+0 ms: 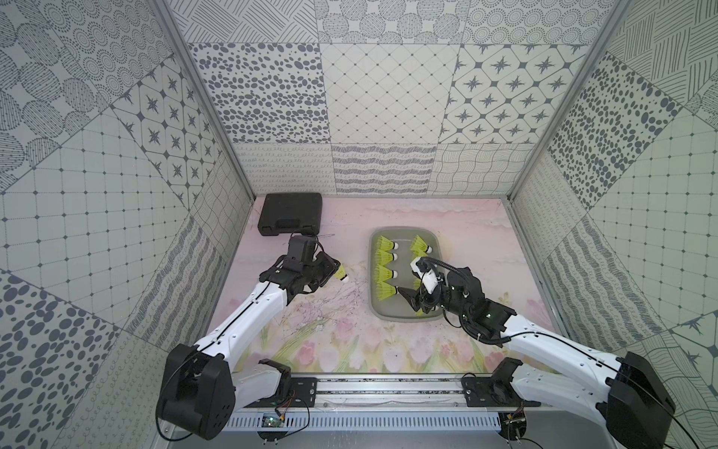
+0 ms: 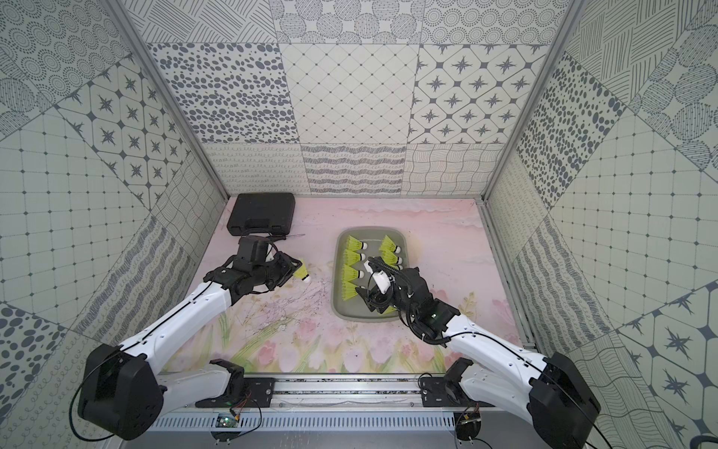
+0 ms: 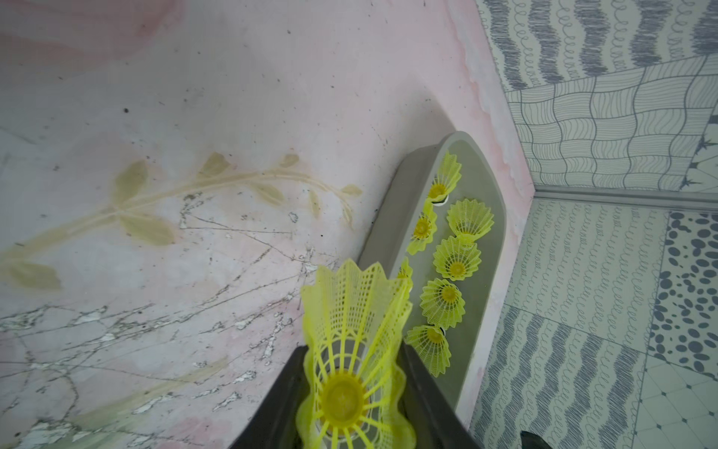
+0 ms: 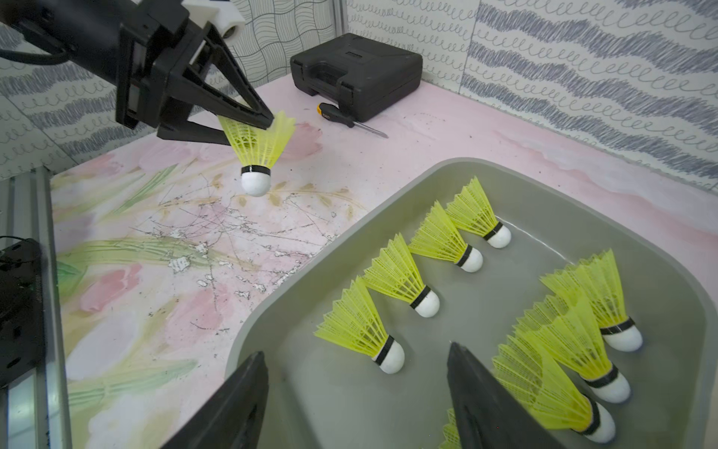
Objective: Put the shuttlecocks into the storage box
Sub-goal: Place the shuttlecock in the storage box.
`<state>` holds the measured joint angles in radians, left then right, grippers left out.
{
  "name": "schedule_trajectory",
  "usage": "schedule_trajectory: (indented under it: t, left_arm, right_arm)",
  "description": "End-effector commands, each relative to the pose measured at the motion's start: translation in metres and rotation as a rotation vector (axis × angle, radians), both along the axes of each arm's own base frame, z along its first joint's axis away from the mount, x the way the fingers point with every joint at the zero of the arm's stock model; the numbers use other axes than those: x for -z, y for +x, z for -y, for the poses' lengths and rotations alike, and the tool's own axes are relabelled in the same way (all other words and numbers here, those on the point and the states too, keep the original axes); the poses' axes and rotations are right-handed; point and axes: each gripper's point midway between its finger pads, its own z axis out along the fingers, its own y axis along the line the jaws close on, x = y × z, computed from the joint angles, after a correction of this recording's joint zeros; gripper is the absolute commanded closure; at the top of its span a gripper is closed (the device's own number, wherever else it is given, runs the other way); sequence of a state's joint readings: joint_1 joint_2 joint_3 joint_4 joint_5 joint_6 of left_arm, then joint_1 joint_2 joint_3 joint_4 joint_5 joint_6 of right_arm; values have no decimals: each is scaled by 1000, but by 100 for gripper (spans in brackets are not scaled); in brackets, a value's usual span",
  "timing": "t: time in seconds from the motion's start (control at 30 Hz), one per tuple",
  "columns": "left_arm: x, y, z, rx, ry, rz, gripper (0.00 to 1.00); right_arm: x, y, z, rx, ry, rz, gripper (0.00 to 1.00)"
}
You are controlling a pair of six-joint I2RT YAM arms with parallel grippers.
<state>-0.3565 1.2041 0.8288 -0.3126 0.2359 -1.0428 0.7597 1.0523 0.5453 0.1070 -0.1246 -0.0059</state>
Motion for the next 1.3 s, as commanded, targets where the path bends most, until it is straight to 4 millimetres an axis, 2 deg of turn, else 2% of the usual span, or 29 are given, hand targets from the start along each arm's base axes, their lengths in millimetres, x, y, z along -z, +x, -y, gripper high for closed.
schedule_trajectory:
  t: [0.0,0.3,0.53,0.93,1.1,1.27]
  left_arm:
    - [-28,8,32,28,-74,70,61]
    - [-42,7,70,88,-119,112,60]
    - [-48,2,88,128,-144,115,60]
    - [-48,-2,94,136,-163,106,60]
    - [-48,-3,95,137,-171,100,60]
    - [-49,-3,95,136,-177,101,59]
  right_arm:
    - [-26,-3,-23,-73,78,21,24]
    - [-17,-7,-59,-162,87,-45,25]
    - [-18,8,-78,-150,105,-80,27]
    - [-13,28,-89,-101,90,-93,37]
    - [-11,32,-91,-86,83,-94,48]
    - [-6,38,-89,-60,64,-99,48]
